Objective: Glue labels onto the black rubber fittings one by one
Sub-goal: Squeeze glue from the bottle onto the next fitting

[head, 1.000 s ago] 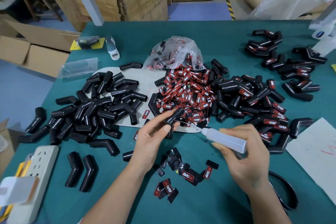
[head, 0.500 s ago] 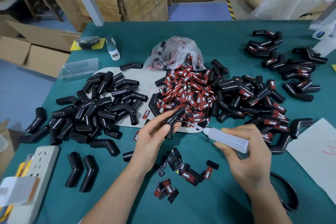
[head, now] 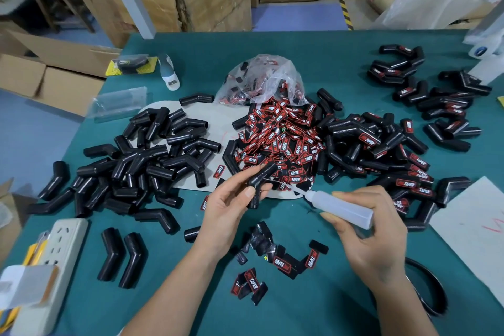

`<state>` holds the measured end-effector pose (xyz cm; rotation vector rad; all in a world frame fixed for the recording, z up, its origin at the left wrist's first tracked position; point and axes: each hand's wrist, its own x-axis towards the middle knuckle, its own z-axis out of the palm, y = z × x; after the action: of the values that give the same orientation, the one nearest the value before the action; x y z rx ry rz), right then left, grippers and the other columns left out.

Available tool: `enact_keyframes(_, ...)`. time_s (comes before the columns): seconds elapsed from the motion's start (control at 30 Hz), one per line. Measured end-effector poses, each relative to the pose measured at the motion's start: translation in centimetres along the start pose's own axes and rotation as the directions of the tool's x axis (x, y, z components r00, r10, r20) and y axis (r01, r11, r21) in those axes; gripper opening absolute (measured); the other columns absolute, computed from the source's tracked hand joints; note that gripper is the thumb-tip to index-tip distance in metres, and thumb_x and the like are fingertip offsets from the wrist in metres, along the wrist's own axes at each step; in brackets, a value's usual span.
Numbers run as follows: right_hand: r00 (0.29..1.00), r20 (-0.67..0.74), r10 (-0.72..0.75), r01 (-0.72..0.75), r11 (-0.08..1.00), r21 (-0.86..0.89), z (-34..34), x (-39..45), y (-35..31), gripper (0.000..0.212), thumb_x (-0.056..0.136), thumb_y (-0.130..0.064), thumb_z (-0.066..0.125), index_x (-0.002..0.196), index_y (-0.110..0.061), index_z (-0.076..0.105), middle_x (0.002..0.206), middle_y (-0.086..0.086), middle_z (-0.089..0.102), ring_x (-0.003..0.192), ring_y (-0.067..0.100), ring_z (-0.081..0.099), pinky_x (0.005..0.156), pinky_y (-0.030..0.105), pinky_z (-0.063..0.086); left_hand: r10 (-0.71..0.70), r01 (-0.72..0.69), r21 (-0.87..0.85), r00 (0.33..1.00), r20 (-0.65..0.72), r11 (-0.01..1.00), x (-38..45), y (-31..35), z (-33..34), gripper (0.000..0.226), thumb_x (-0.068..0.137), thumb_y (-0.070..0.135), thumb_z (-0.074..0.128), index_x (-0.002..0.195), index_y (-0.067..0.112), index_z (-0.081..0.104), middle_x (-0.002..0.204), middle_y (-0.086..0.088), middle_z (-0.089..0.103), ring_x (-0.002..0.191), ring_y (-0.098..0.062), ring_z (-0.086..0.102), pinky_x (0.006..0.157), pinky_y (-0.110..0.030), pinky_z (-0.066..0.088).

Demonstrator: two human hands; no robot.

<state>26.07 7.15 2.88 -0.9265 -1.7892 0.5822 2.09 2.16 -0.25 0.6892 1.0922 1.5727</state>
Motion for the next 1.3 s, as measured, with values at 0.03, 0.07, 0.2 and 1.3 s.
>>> enact_keyframes(0.03, 1.0, -0.007, 0.005, -0.005, 1.0, -0.001, -0.05, 0.04, 0.02, 0.026, 0.088, -0.026, 0.073, 0.11, -0.018, 0.063, 0.099, -0.003, 0.061, 0.099, -0.004, 0.058, 0.079, 0.009, 0.042, -0.001, 0.001, -0.002, 1.0, -0.001, 1.0, 0.01, 0.02, -0.02, 0.038, 0.096, 0.022, 0.069, 0.134, 0.02, 0.072, 0.126, -0.018, 0.074, 0.119, -0.034, 0.071, 0.1, -0.034, 0.055)
enact_keyframes(0.07, 1.0, -0.011, 0.007, -0.007, 1.0, -0.001, -0.08, 0.08, 0.03, 0.026, 0.088, -0.026, 0.073, 0.11, -0.018, 0.063, 0.099, -0.005, 0.061, 0.099, -0.004, 0.058, 0.08, 0.009, 0.042, -0.001, 0.001, -0.002, 1.0, -0.001, 1.0, 0.01, 0.04, -0.03, 0.038, 0.096, 0.022, 0.069, 0.134, 0.02, 0.072, 0.126, -0.018, 0.074, 0.119, -0.035, 0.071, 0.1, -0.034, 0.055)
enact_keyframes(0.2, 1.0, 0.008, -0.004, 0.004, 1.0, -0.002, 0.07, -0.04, -0.12, 0.026, 0.088, -0.026, 0.074, 0.11, -0.019, 0.063, 0.101, -0.006, 0.062, 0.1, -0.005, 0.057, 0.08, 0.008, 0.042, -0.004, 0.004, -0.007, 1.0, 0.0, 1.0, -0.05, 0.07, 0.06, 0.038, 0.096, 0.023, 0.069, 0.134, 0.021, 0.072, 0.124, -0.018, 0.075, 0.118, -0.034, 0.071, 0.1, -0.034, 0.055)
enact_keyframes(1.3, 1.0, 0.011, 0.004, -0.004, 1.0, 0.002, 0.11, -0.04, -0.07, 0.027, 0.087, -0.026, 0.074, 0.11, -0.019, 0.062, 0.101, -0.006, 0.062, 0.101, -0.005, 0.058, 0.082, 0.009, 0.043, -0.03, 0.032, -0.1, 0.999, 0.024, 0.994, 0.03, -0.07, -0.03, 0.039, 0.097, 0.021, 0.067, 0.135, 0.015, 0.07, 0.119, -0.024, 0.074, 0.117, -0.035, 0.072, 0.1, -0.034, 0.056)
